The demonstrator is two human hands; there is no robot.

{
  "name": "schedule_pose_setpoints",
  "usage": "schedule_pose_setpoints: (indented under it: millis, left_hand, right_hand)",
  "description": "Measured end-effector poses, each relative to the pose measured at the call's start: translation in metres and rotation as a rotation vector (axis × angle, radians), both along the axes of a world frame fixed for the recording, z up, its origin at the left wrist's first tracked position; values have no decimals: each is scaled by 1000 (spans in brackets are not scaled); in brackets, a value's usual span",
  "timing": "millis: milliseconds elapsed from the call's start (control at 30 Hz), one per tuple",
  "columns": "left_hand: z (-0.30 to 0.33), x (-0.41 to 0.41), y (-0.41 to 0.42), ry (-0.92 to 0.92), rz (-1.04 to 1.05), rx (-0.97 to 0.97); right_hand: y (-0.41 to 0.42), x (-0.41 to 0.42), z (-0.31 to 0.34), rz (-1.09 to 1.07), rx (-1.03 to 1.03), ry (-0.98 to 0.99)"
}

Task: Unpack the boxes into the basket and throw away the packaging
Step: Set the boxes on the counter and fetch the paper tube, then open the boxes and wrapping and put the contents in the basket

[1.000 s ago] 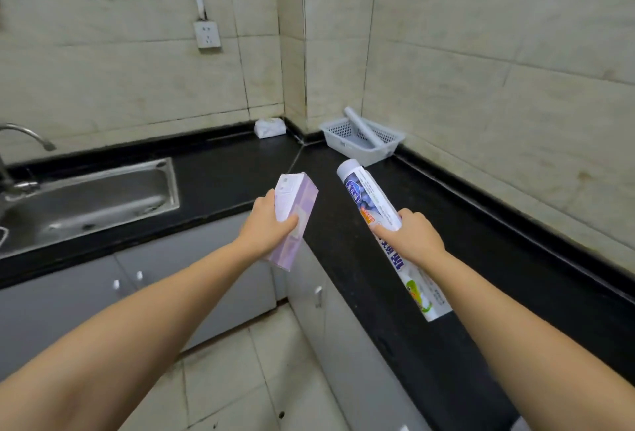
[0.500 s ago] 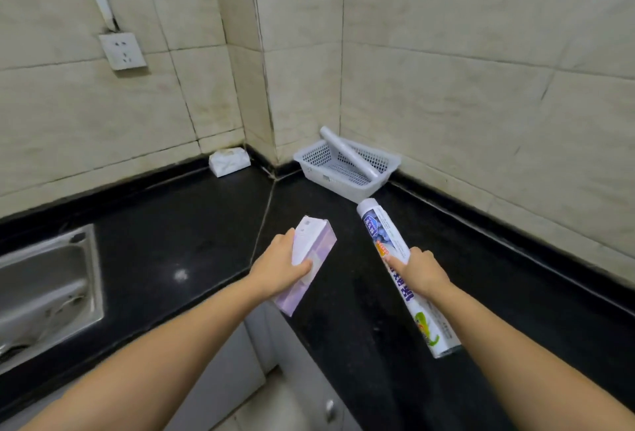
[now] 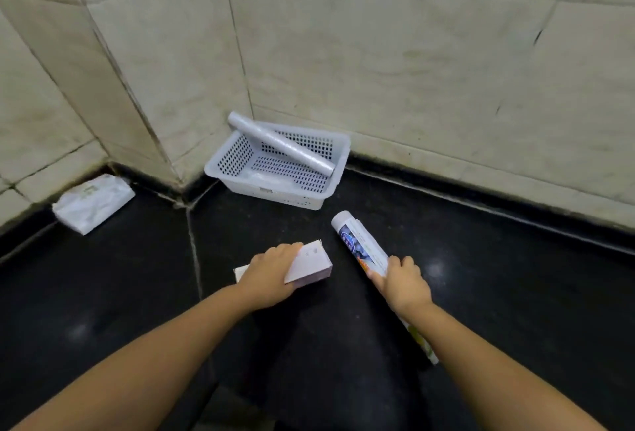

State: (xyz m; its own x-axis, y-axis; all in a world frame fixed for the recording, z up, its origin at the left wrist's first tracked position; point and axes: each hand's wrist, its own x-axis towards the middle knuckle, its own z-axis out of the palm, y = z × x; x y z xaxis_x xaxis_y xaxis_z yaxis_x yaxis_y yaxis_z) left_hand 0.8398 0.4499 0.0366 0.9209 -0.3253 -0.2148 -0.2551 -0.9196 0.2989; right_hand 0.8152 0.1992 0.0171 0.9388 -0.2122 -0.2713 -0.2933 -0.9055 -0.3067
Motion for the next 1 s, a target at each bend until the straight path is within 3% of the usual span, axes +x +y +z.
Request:
schedule_pose_setpoints:
  millis: [133, 333, 467, 567, 667, 800, 1000]
  left_hand:
    - [-18, 30, 17, 41, -123, 25]
    - [-33, 33, 9, -62, -78, 52]
    - [-16, 39, 3, -80, -99, -111]
    - [8, 40, 2, -181, -196, -233]
    - [33, 37, 0, -284, -258, -308]
    - [58, 27, -5, -372, -266, -335]
    - [81, 17, -17, -376, -291, -349]
  right_hand:
    - [13, -3, -7, -93, -56, -11]
    - [13, -2, -4, -186, 22, 8]
    - [12, 3, 11, -211, 48, 60]
    - [16, 13, 37, -179, 72, -58]
    - [28, 24, 75, -88, 278, -195]
    - [48, 22, 113, 19, 688, -69]
    - [48, 9, 138, 44, 782, -46]
